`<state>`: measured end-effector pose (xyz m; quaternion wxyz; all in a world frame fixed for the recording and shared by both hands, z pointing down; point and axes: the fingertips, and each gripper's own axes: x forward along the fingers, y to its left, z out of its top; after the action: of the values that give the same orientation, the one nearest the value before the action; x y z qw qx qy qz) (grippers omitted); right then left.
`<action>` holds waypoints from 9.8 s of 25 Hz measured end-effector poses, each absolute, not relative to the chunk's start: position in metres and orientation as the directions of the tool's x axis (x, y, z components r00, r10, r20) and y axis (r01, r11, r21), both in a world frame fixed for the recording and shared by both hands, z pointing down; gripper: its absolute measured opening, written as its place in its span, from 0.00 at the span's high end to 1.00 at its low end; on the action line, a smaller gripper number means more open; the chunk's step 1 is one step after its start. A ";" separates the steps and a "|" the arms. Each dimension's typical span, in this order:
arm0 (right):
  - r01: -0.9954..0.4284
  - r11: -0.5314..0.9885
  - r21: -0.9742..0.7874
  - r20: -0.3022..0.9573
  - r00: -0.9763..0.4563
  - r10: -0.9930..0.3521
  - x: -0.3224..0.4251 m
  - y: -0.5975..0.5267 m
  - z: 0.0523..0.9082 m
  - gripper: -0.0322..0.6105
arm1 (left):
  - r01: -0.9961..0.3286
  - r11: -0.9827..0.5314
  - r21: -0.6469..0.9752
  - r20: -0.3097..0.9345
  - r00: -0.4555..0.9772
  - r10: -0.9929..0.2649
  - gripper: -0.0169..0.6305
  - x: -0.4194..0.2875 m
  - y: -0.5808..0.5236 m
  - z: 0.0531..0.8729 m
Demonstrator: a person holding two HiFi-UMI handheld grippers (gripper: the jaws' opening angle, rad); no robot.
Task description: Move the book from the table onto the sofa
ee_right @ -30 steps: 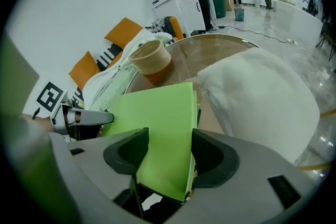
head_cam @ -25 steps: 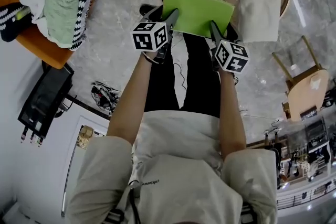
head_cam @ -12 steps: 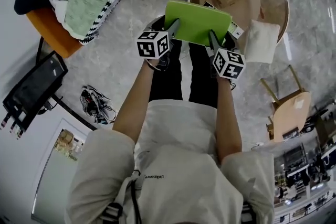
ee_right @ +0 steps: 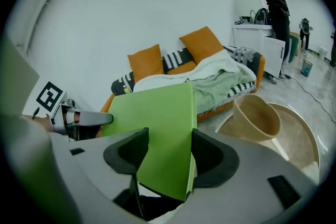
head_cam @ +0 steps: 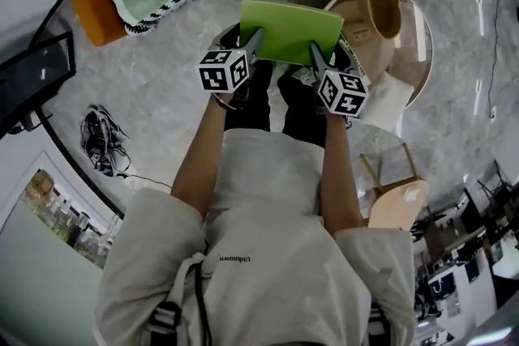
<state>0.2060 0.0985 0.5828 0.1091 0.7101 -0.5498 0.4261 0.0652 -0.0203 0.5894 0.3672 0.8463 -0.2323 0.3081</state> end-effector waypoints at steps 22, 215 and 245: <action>-0.966 0.071 -0.250 0.635 -0.219 -0.741 0.054 -0.070 0.508 0.56 | -0.810 -0.360 0.462 0.639 0.586 -0.499 0.62 -0.123 -0.121 0.517; -0.934 -0.254 -0.250 0.574 0.069 -0.816 0.035 -0.260 0.506 0.87 | -0.491 -0.787 0.374 0.562 0.795 -0.229 0.92 -0.080 -0.318 0.497; -0.954 -0.266 -0.136 0.605 0.133 -0.785 0.011 -0.243 0.495 0.94 | -0.470 -0.851 0.233 0.597 0.760 -0.256 0.96 -0.133 -0.303 0.507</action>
<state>0.0106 -0.2432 0.4949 0.1432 0.7389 -0.5885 0.2952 -0.1332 -0.3033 0.5069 0.1879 0.9192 -0.1974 0.2844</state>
